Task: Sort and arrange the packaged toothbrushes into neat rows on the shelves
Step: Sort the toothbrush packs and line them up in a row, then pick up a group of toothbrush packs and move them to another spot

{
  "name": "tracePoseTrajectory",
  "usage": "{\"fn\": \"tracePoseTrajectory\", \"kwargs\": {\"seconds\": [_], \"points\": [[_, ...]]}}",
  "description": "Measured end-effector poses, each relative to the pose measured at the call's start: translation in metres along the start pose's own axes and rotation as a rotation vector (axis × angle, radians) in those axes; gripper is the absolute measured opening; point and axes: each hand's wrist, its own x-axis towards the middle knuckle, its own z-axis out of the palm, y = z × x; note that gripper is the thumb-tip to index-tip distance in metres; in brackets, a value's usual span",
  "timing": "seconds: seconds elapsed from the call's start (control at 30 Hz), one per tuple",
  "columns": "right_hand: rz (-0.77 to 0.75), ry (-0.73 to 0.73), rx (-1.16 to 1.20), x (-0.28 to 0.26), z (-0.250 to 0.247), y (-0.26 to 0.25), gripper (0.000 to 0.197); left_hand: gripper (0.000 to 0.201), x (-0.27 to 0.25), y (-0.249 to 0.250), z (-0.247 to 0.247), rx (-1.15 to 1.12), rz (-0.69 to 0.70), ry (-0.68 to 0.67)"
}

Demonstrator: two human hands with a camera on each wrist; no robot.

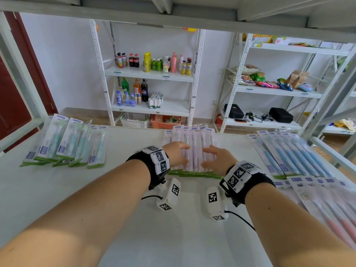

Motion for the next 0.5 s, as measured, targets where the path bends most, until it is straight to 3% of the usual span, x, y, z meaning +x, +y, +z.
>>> {"fn": "tracePoseTrajectory", "kwargs": {"seconds": [0.3,0.5], "points": [[-0.088,0.056,0.138,-0.03,0.0,-0.023,0.051,0.05,-0.037,0.0,-0.007,-0.189,-0.033,0.165],[-0.138,0.001,0.183,-0.054,0.02,-0.043,0.049,0.044,-0.077,-0.014,-0.006,-0.328,-0.102,0.291]]}}
